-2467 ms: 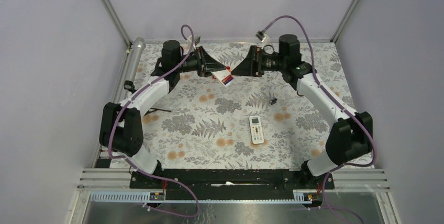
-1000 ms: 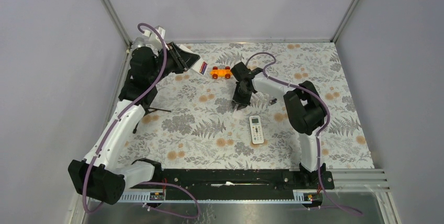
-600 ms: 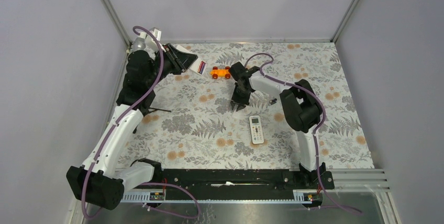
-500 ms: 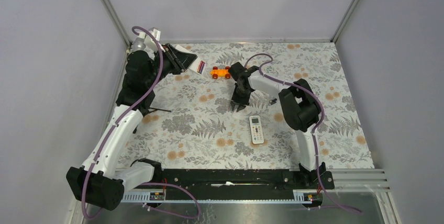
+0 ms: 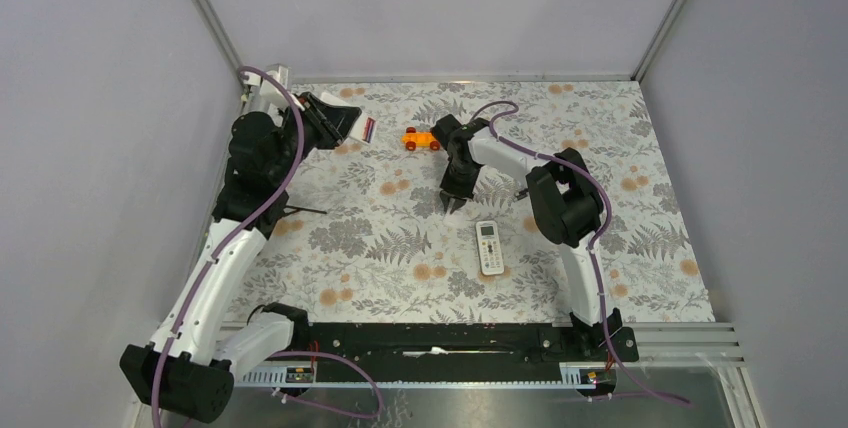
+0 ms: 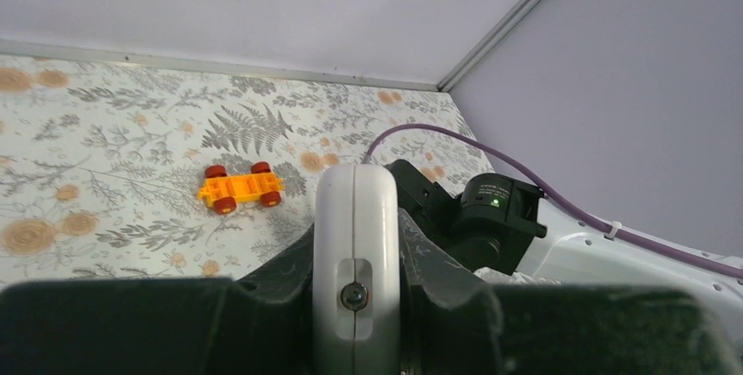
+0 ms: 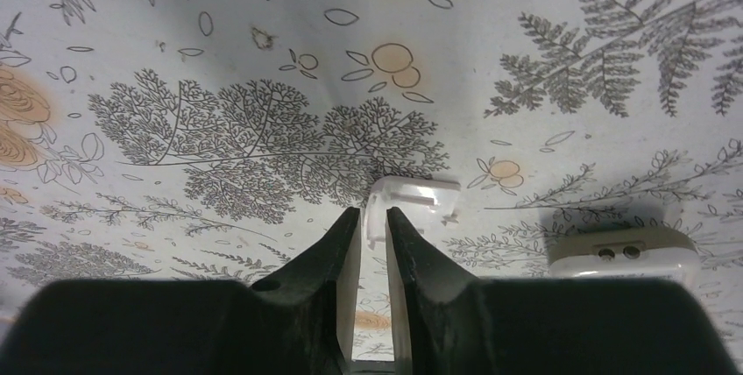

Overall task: Load the batteries into the remote control
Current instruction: Pick up the battery cover at the center of the board.

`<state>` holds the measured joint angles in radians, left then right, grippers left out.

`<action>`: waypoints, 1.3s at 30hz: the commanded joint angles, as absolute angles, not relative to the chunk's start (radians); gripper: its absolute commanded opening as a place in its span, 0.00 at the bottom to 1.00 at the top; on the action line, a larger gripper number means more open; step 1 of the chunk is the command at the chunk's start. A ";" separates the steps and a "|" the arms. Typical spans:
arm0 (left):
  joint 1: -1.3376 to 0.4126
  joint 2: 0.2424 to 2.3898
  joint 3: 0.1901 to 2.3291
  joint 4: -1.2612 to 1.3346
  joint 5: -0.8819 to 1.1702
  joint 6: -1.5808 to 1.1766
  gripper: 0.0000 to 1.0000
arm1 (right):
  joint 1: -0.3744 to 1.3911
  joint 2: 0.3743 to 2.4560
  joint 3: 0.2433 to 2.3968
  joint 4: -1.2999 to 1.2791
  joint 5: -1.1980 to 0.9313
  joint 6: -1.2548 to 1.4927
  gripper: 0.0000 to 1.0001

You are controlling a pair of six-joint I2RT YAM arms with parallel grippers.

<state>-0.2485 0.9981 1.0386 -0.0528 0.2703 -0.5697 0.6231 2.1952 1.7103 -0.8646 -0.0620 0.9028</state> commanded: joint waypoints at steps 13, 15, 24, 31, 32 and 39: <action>-0.233 0.928 1.028 0.002 0.192 -0.492 0.00 | 0.647 2.276 1.798 -0.968 -0.053 0.970 0.27; -0.233 0.928 1.028 0.002 0.193 -0.492 0.00 | 0.648 2.276 1.791 -0.968 -0.051 0.974 0.21; -0.233 0.929 1.026 0.002 0.209 -0.507 0.00 | 0.647 2.214 1.767 -0.871 -0.044 0.923 0.00; -0.233 0.986 1.053 0.014 0.290 -0.567 0.00 | 0.617 2.027 1.746 -0.749 -0.028 0.841 0.00; -0.233 1.001 1.061 0.020 0.307 -0.585 0.00 | 0.606 1.986 1.732 -0.720 -0.044 0.835 0.00; -0.237 1.161 1.139 0.041 0.440 -0.746 0.00 | 0.466 1.742 1.613 -0.525 -0.186 0.847 0.00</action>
